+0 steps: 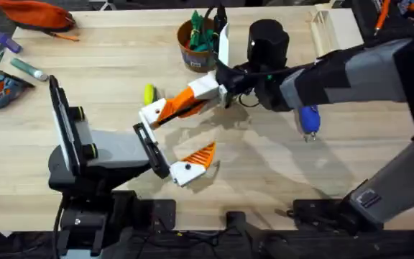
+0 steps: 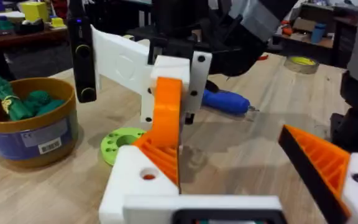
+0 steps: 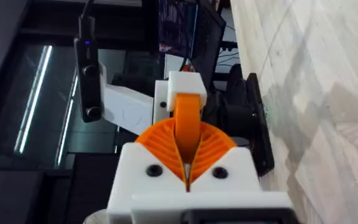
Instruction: Pick up the gripper from the table and insert it into the empty holder that is missing its gripper. Then pick up a screw, insert it into the mounting hole, and use the screwdriver to tighten it. Finally, clean up the table by picking up the vegetable and placing it into the bucket.
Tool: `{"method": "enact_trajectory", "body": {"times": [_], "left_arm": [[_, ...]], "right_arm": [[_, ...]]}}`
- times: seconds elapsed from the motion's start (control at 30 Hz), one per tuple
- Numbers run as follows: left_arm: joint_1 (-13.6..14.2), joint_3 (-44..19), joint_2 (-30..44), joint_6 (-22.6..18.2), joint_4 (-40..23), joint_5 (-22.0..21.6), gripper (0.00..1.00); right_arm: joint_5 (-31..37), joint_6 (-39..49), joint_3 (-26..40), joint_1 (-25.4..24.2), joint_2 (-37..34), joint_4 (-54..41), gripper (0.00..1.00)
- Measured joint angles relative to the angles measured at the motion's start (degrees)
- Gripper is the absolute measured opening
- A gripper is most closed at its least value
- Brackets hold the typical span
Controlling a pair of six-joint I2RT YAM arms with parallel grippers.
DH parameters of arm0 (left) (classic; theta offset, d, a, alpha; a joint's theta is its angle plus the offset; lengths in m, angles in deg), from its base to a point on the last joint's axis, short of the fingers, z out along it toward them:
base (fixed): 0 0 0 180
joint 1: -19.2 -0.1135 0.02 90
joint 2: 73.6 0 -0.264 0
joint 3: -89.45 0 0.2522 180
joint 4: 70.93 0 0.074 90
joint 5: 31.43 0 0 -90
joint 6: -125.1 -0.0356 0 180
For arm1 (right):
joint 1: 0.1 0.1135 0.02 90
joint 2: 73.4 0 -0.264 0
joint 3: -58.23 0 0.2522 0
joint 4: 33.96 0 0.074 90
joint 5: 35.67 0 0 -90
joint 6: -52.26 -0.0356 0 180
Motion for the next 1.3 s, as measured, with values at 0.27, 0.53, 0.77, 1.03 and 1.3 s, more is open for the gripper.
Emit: {"method": "enact_trajectory", "body": {"times": [0.27, 0.53, 0.77, 1.03, 1.3], "left_arm": [[0.01, 0.0, -0.01, 0.0, 0.01, 0.0, 0.987], [0.0, 0.0, 0.0, 0.0, 0.0, 0.0, 0.987], [0.13, -0.04, 0.0, -0.06, -0.07, 0.7, 0.986], [0.13, -0.04, 0.0, -0.07, -0.17, 1.34, 0.986], [0.13, -0.04, 0.0, -0.07, -0.2, 1.53, 0.987]], "right_arm": [[0.02, -0.16, 0.0, 0.0, 0.0, 0.0, 0.008], [0.02, -0.29, 0.0, 0.0, 0.0, 0.0, 0.008], [2.16, -0.53, -0.02, 0.0, 0.0, -0.04, 0.629], [3.46, -0.52, -0.07, 0.0, 0.0, -0.04, 0.885], [4.13, -0.49, -0.09, -0.02, 0.0, -0.04, 0.885]]}}
